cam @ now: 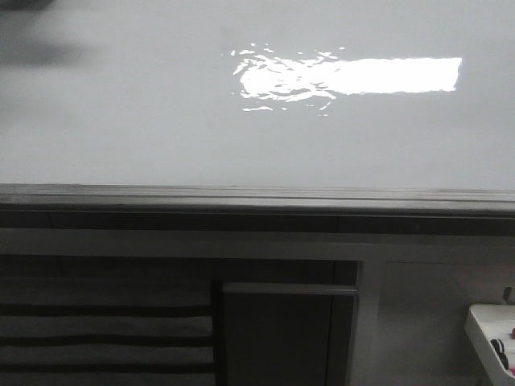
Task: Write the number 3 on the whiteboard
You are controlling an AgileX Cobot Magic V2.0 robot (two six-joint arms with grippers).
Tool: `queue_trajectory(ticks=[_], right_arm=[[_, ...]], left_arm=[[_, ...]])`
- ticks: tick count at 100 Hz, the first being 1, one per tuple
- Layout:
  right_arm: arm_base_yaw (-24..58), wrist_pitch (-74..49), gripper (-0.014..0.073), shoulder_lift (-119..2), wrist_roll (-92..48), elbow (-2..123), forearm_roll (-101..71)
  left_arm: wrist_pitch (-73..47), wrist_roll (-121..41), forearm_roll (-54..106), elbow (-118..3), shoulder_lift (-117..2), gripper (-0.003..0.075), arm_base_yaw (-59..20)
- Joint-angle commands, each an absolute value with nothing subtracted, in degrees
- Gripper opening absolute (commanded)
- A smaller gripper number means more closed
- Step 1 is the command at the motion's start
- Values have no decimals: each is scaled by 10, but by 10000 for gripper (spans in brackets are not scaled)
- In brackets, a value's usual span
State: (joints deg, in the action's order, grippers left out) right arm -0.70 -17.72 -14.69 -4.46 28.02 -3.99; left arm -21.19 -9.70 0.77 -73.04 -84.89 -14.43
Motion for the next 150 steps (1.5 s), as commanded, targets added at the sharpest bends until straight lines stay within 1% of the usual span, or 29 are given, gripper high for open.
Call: queue_trajectory(ticks=[1,18,30,41,51,61,75,83,96,107,116,123,143,150], right_arm=[[-10,-131,617,-157,-49,298,-40],[-10,-130,617,-157,-49,301,-67],[-10,-193,605,-166,-49,336,-95],[-10,-262,605,-195,-49,380,-100],[-7,-311,605,-231,-67,422,-118],[-6,-364,583,-276,-157,457,-206],[-6,-467,534,-356,-350,504,-378],[-6,-554,508,-408,-467,530,-450],[-6,-650,501,-487,-602,565,-533],[-6,-702,501,-537,-668,588,-581],[-2,-716,501,-566,-701,605,-601],[17,-709,500,-577,-717,613,-601],[135,-639,499,-597,-718,640,-550],[183,-613,477,-608,-694,648,-509]], left_arm=[[-168,-95,10,-752,-830,59,-147],[-172,-95,10,-752,-830,59,-147],[-207,-112,3,-752,-817,59,-148],[-266,-157,6,-752,-788,59,-149],[-346,-232,18,-752,-754,59,-160],[-438,-311,57,-752,-720,59,-177],[-567,-419,146,-752,-691,59,-205],[-626,-458,196,-752,-686,59,-225],[-664,-502,241,-752,-686,59,-263],[-664,-524,251,-752,-687,59,-304],[-663,-534,251,-752,-689,59,-336],[-663,-534,251,-752,-695,59,-361],[-662,-534,251,-752,-711,59,-403],[-662,-534,251,-752,-713,59,-405]])
